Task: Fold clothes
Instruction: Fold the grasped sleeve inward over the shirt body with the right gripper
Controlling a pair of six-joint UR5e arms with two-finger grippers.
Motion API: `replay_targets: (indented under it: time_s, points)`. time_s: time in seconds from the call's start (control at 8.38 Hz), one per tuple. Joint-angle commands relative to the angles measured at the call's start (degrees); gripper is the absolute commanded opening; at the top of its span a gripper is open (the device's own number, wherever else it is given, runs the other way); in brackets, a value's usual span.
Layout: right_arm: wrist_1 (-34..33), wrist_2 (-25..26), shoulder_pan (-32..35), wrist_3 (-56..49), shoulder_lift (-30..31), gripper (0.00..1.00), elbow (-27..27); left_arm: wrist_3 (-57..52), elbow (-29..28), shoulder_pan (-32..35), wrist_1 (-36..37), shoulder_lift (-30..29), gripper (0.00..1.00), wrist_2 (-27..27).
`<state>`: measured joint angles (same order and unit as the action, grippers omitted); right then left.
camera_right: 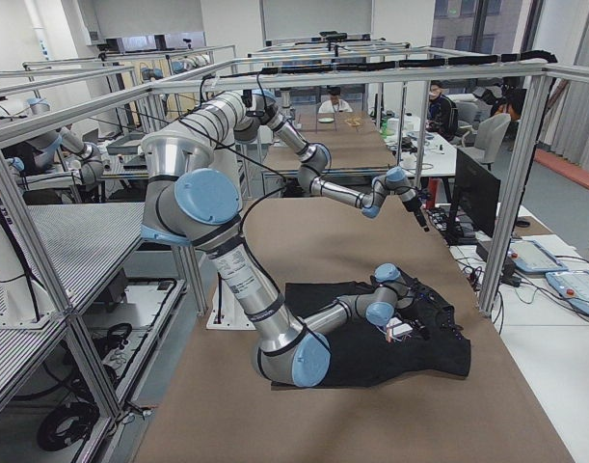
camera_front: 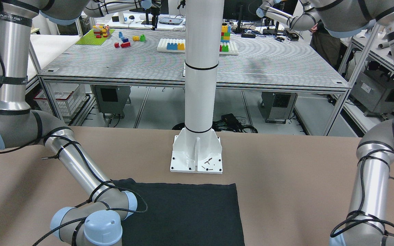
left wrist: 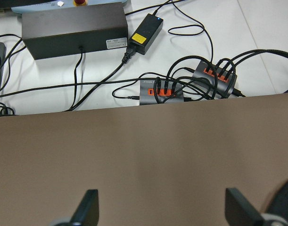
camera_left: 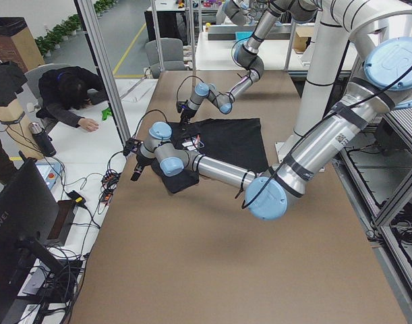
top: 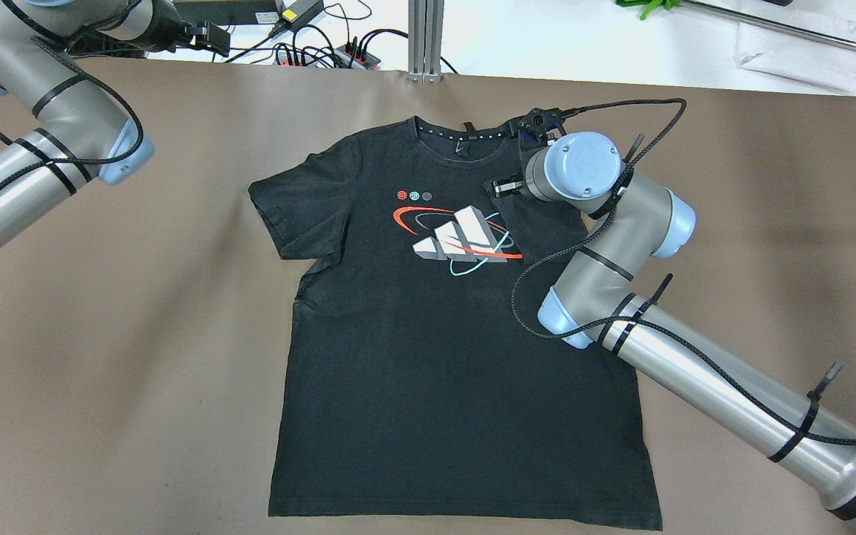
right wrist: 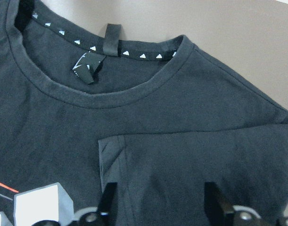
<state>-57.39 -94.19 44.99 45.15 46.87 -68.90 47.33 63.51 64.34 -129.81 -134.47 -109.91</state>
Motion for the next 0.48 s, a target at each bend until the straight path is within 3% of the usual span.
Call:
replay_targets:
  time_s: [0.0, 0.36]
  points:
    - [1.3, 0.1, 1.5, 0.4, 0.8, 0.94, 0.0, 0.4, 0.5, 0.0, 0.0, 0.0, 0.94, 0.0]
    - [1.1, -2.3, 5.5, 1.1, 1.7, 0.94, 0.0, 3.4, 1.7, -0.7, -0.1, -0.1, 0.94, -0.1]
